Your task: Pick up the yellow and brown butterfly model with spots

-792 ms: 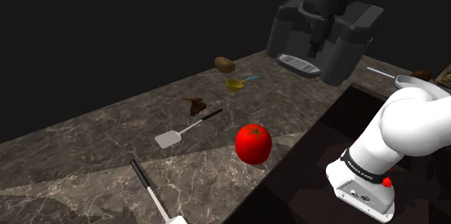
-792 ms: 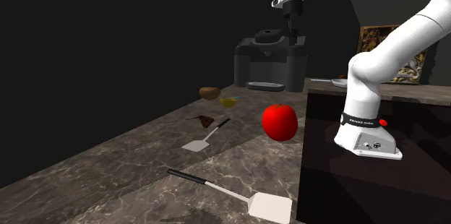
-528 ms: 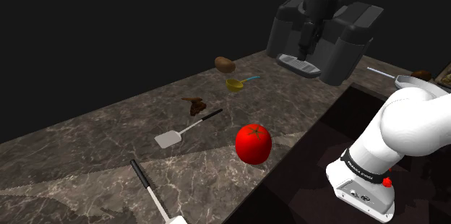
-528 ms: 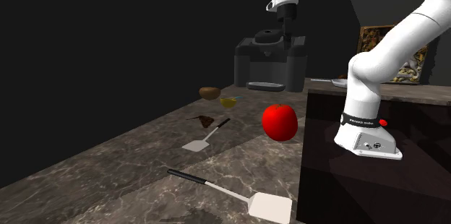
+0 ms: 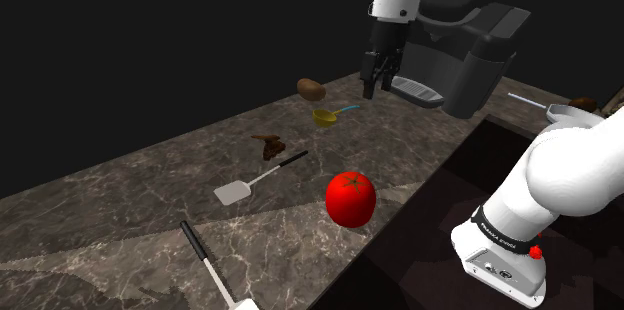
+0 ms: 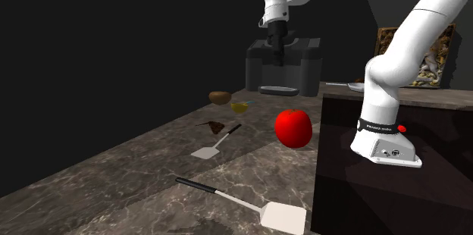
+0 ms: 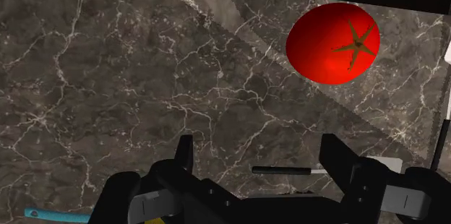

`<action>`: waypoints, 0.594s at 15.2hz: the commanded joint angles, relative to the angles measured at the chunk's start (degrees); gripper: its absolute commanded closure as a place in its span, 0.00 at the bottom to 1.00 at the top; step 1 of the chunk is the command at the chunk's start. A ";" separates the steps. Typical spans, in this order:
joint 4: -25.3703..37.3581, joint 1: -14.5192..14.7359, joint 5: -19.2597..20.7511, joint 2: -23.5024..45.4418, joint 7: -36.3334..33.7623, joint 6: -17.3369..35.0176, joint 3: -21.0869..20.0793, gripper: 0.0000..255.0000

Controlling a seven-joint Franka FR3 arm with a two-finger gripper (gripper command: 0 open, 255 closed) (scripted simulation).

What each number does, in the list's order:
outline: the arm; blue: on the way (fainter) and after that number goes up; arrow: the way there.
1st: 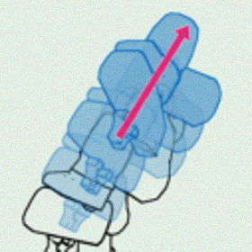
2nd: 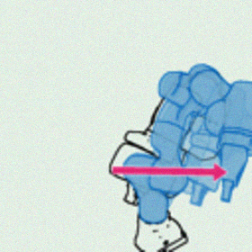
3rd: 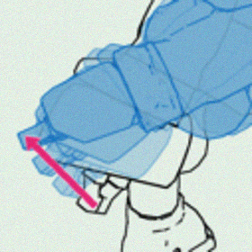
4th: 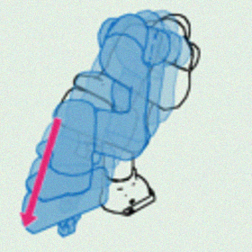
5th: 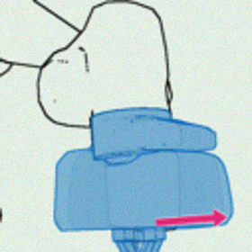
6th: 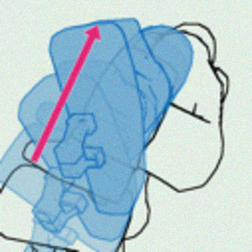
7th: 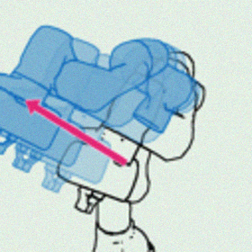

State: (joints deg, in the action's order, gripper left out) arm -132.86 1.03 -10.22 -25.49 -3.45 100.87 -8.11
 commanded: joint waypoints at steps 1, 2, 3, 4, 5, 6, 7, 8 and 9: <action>0.95 0.21 -0.75 3.69 -1.83 2.76 -1.12 0.00; 1.77 0.25 -0.95 5.81 -2.62 4.04 -1.57 0.00; 2.67 0.29 -1.11 7.96 -3.40 5.26 -1.99 0.00; 3.64 0.33 -1.22 10.12 -4.18 6.43 -2.39 0.00; 4.68 0.38 -1.29 12.30 -4.97 7.56 -2.76 0.00; 5.79 0.44 -1.32 14.50 -5.76 8.62 -3.11 0.00; 6.98 0.51 -1.31 16.72 -6.55 9.63 -3.44 0.00; 8.24 0.59 -1.26 18.95 -7.35 10.58 -3.73 0.00; 9.57 0.69 -1.17 21.19 -8.15 11.47 -3.98 0.00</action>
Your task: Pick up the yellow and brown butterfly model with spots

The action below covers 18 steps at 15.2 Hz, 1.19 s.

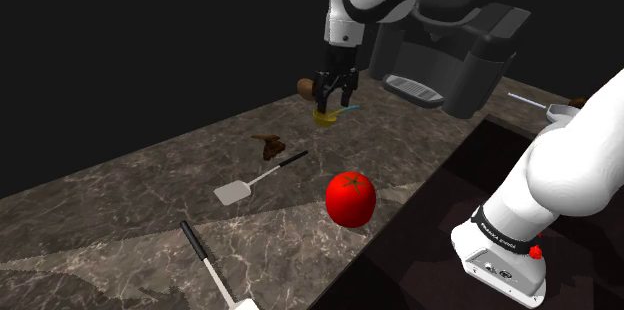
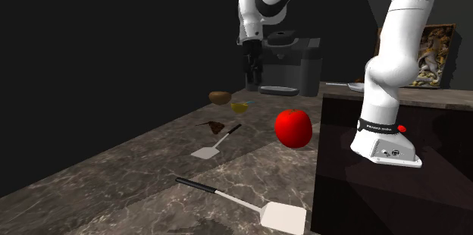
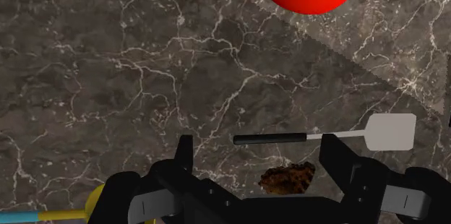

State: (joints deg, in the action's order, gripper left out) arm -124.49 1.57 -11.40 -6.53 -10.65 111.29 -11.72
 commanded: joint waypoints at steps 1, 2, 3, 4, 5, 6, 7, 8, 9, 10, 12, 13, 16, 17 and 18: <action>2.60 0.27 0.13 4.47 -1.74 1.88 -0.59 0.00; 4.07 0.41 0.28 6.72 -2.54 2.64 -0.78 0.00; 5.62 0.57 0.46 8.99 -3.33 3.34 -0.94 0.00; 7.24 0.74 0.65 11.26 -4.11 3.97 -1.06 0.00; 8.94 0.95 0.87 13.54 -4.89 4.53 -1.15 0.00; 10.71 1.17 1.09 15.82 -5.65 5.02 -1.20 0.00; 12.57 1.41 1.32 18.11 -6.40 5.44 -1.22 0.00; 14.50 1.67 1.56 20.41 -7.14 5.79 -1.22 0.00; 16.52 1.95 1.79 22.71 -7.86 6.06 -1.18 0.00; 18.63 2.26 2.01 25.03 -8.56 6.26 -1.11 0.00; 23.12 2.92 2.43 29.71 -9.91 6.42 -0.91 0.00; 25.52 3.27 2.63 32.08 -10.56 6.38 -0.78 0.00; 29.88 3.95 2.96 36.75 -11.58 6.69 -0.49 0.00; 29.67 3.98 2.98 37.14 -11.48 7.27 -0.46 0.00; 29.45 4.01 3.00 37.52 -11.39 7.85 -0.44 0.00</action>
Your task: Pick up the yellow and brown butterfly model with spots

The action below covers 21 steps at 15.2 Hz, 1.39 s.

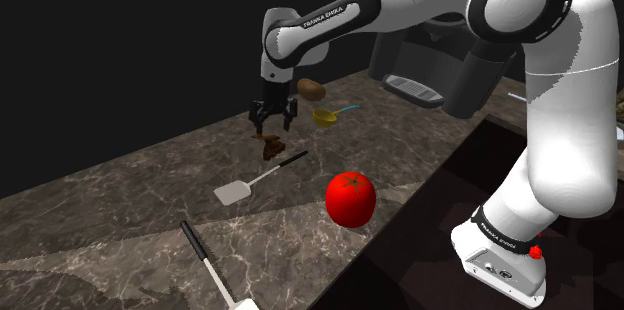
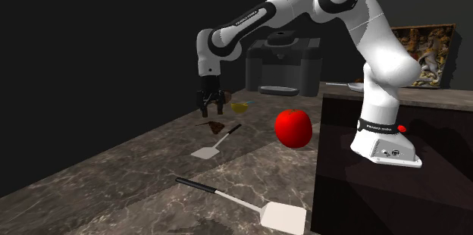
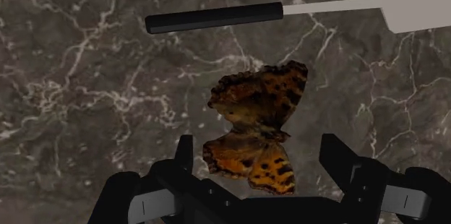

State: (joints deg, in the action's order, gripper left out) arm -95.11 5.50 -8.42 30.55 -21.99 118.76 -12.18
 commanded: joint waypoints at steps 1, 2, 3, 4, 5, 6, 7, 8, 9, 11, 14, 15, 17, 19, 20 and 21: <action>-0.09 0.11 0.04 0.84 0.04 0.96 0.05 0.00; -0.26 0.15 0.07 1.25 0.13 1.52 0.08 0.00; -0.39 0.18 0.10 1.69 0.22 2.07 0.11 0.00; -0.53 0.22 0.12 2.12 0.30 2.63 0.14 0.00; -0.62 0.24 0.14 2.36 0.36 2.96 0.15 0.00; -0.61 0.24 0.14 2.37 0.36 2.95 0.15 0.00; -0.59 0.28 0.14 2.34 0.29 2.92 0.14 1.00; -0.54 0.29 0.15 2.37 0.28 2.90 0.14 1.00; -0.55 0.28 0.15 2.38 0.29 2.91 0.14 1.00; -0.61 0.26 0.14 2.33 0.32 2.92 0.15 1.00; -0.48 0.29 0.17 2.47 0.29 2.94 0.16 1.00; -0.46 0.36 0.17 2.44 0.19 2.91 0.13 1.00; -0.48 0.20 0.11 1.93 0.27 2.40 0.12 1.00; -0.19 0.13 0.06 1.08 0.09 1.28 0.06 1.00; -0.02 0.10 0.04 0.67 0.00 0.71 0.03 1.00; 0.17 0.07 0.01 0.27 -0.09 0.14 0.00 1.00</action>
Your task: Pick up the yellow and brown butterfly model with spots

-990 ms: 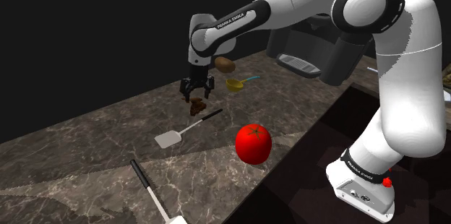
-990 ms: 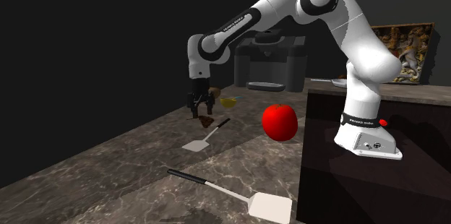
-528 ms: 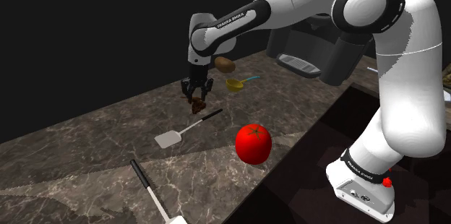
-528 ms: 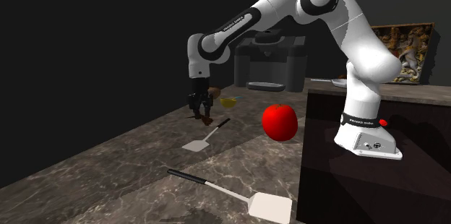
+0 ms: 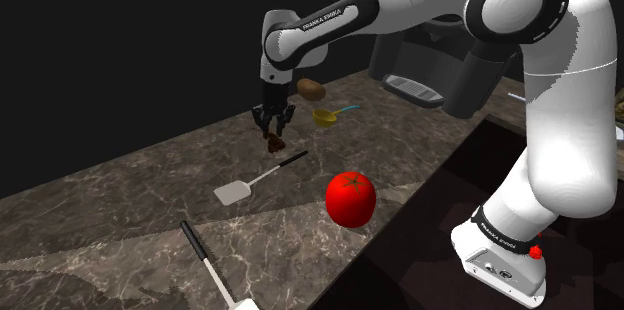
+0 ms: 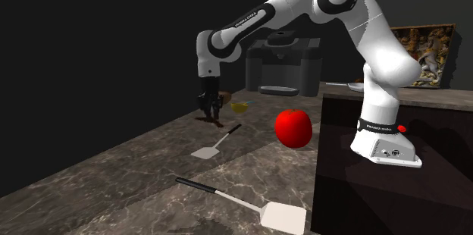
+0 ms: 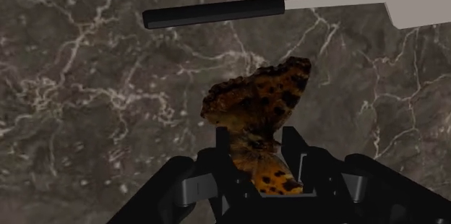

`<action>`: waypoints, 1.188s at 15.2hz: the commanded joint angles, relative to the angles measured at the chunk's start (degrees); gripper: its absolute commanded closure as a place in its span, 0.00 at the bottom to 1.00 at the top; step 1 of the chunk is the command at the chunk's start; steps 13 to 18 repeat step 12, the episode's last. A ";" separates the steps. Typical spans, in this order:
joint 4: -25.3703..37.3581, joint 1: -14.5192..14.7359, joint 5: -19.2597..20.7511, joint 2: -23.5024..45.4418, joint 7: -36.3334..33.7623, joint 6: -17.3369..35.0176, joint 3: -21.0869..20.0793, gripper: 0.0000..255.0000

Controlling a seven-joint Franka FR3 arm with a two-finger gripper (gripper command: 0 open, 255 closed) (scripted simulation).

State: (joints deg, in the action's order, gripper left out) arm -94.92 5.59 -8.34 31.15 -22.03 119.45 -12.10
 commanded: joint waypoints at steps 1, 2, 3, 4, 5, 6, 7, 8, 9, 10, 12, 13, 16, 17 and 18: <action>0.17 -0.05 -0.09 -0.72 -0.14 -1.13 -0.10 1.00; 0.41 -0.08 -0.11 -1.08 -0.23 -1.72 -0.12 1.00; 0.63 -0.11 -0.13 -1.46 -0.33 -2.31 -0.14 1.00; 0.85 -0.14 -0.15 -1.83 -0.42 -2.89 -0.17 1.00; 1.12 -0.16 -0.17 -2.17 -0.51 -3.49 -0.19 1.00; 1.39 -0.19 -0.19 -2.52 -0.61 -4.09 -0.22 1.00; 1.67 -0.22 -0.21 -2.86 -0.71 -4.70 -0.24 1.00; 1.97 -0.24 -0.23 -3.18 -0.80 -5.31 -0.26 1.00; 2.28 -0.26 -0.25 -3.50 -0.90 -5.92 -0.28 1.00; 2.60 -0.29 -0.26 -3.80 -1.00 -6.54 -0.31 1.00; 2.65 -0.29 -0.27 -3.85 -1.02 -6.64 -0.31 1.00; 2.65 -0.29 -0.27 -3.85 -1.02 -6.64 -0.31 1.00; 2.65 -0.29 -0.27 -3.85 -1.02 -6.64 -0.31 1.00; 2.65 -0.29 -0.27 -3.85 -1.02 -6.64 -0.31 1.00; 2.65 -0.29 -0.27 -3.85 -1.02 -6.64 -0.31 1.00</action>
